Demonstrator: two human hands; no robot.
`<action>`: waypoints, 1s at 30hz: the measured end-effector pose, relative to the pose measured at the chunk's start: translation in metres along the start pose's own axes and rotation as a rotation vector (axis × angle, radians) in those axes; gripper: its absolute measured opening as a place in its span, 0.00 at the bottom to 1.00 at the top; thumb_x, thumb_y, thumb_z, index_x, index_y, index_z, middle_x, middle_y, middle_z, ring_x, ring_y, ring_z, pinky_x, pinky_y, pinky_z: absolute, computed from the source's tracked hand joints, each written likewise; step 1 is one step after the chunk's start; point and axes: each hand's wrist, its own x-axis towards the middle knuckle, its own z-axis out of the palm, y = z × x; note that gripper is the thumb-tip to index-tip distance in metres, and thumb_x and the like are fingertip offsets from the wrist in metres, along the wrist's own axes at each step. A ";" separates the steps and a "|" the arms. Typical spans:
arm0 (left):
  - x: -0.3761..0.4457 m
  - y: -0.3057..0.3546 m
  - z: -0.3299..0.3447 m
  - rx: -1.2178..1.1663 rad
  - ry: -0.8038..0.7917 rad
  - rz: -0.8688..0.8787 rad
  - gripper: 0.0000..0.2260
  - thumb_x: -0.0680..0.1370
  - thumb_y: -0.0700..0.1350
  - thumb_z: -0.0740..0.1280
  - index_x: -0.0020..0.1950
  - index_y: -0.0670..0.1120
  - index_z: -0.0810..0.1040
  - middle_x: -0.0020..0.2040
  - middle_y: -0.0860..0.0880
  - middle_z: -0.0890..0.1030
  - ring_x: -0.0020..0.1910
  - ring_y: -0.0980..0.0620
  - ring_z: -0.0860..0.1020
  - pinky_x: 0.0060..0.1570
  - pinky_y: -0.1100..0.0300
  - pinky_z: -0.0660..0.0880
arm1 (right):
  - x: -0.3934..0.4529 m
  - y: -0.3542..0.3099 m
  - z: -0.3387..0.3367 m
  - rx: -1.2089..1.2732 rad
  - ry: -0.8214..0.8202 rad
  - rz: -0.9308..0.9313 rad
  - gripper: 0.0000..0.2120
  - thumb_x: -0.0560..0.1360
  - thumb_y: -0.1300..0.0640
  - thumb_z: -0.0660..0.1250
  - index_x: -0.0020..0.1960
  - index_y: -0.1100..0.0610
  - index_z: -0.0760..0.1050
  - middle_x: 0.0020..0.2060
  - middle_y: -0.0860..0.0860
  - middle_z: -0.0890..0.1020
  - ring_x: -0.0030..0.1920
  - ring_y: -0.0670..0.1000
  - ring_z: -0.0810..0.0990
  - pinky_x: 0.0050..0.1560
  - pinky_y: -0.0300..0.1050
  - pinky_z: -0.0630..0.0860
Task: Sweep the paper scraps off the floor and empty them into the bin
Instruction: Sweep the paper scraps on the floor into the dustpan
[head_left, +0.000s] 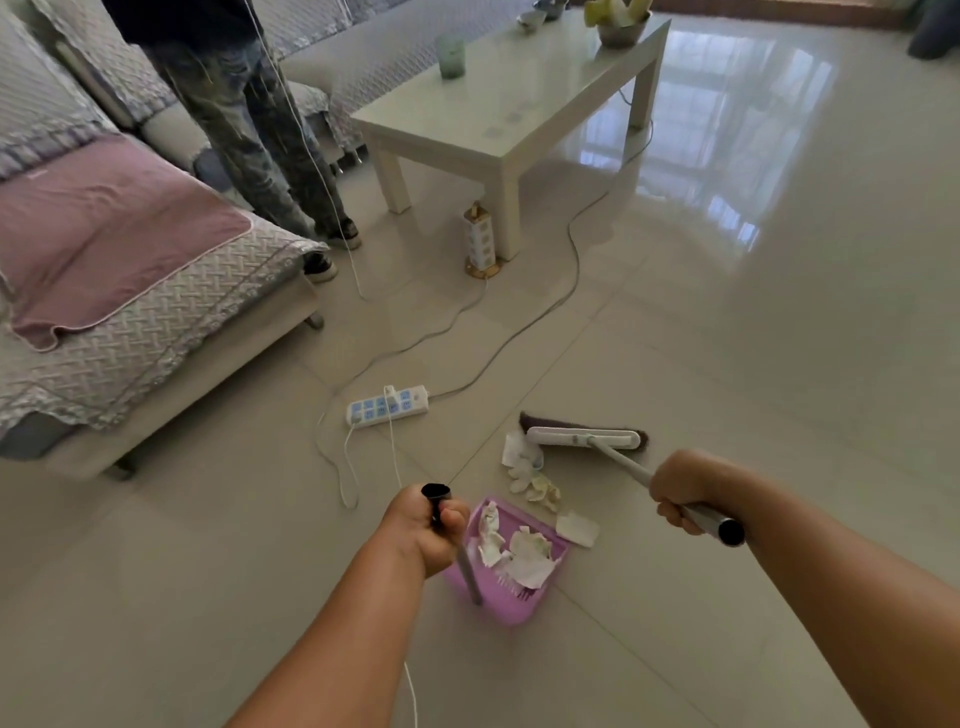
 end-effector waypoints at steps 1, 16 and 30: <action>0.002 0.004 0.001 0.006 0.004 -0.004 0.13 0.77 0.36 0.48 0.35 0.46 0.61 0.20 0.47 0.63 0.11 0.55 0.64 0.10 0.70 0.59 | -0.001 0.001 -0.001 -0.034 -0.020 0.022 0.07 0.75 0.65 0.54 0.46 0.65 0.70 0.30 0.57 0.75 0.26 0.51 0.70 0.25 0.39 0.68; -0.006 -0.013 -0.006 0.082 -0.020 -0.020 0.12 0.77 0.35 0.50 0.35 0.45 0.63 0.27 0.48 0.64 0.11 0.55 0.64 0.11 0.71 0.60 | -0.090 0.025 -0.017 -0.095 -0.136 -0.027 0.13 0.76 0.66 0.57 0.59 0.68 0.71 0.31 0.57 0.74 0.18 0.47 0.70 0.20 0.33 0.67; -0.056 -0.040 -0.062 0.332 -0.019 -0.046 0.09 0.64 0.32 0.51 0.34 0.46 0.60 0.19 0.47 0.63 0.10 0.56 0.62 0.10 0.71 0.58 | -0.091 0.085 0.079 0.663 -0.028 0.045 0.09 0.77 0.66 0.51 0.54 0.63 0.67 0.25 0.55 0.73 0.13 0.45 0.69 0.17 0.31 0.68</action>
